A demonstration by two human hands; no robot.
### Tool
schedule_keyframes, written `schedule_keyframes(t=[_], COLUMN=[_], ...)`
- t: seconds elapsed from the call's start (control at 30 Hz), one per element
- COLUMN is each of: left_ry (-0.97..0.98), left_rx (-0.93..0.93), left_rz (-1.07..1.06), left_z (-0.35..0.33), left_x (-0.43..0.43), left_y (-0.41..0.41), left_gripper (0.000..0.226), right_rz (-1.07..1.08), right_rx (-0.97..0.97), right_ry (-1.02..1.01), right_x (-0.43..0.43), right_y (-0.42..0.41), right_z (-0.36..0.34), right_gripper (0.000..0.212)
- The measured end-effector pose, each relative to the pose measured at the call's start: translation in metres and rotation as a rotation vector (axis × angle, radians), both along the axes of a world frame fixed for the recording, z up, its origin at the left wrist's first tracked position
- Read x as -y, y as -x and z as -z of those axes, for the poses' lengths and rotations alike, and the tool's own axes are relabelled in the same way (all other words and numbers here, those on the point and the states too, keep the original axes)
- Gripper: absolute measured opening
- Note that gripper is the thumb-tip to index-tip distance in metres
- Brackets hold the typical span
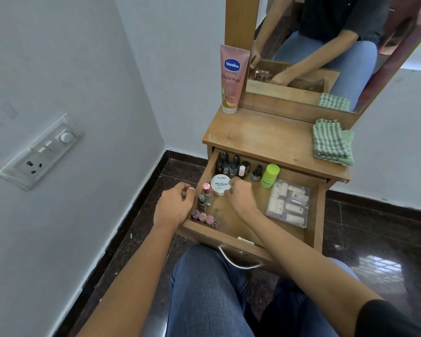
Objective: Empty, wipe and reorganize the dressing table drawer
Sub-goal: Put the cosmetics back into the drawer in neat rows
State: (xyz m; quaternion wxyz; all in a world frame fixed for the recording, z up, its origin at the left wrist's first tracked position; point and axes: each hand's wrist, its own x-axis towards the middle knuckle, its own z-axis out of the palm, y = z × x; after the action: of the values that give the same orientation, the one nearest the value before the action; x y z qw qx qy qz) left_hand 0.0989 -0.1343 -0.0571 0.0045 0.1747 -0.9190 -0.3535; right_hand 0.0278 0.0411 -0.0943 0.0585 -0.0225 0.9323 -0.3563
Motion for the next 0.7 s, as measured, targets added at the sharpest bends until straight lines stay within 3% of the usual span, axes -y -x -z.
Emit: schedule_keyframes(t=[0.43, 0.6, 0.7], left_ry=[0.009, 0.008, -0.002], left_rx=[-0.003, -0.005, -0.008], left_rz=[0.01, 0.006, 0.002], left_z=[-0.001, 0.0, 0.0], left_x=[-0.001, 0.0, 0.0], left_y=[-0.001, 0.0, 0.0], left_gripper=[0.03, 0.03, 0.029], right_rz=[-0.038, -0.164, -0.049], right_rx=[-0.028, -0.399, -0.533], right_ry=[-0.002, 0.093, 0.264], right_x=[-0.007, -0.003, 0.0], right_y=[0.002, 0.027, 0.073], right_z=[0.002, -0.054, -0.104], right_gripper=[0.03, 0.013, 0.019])
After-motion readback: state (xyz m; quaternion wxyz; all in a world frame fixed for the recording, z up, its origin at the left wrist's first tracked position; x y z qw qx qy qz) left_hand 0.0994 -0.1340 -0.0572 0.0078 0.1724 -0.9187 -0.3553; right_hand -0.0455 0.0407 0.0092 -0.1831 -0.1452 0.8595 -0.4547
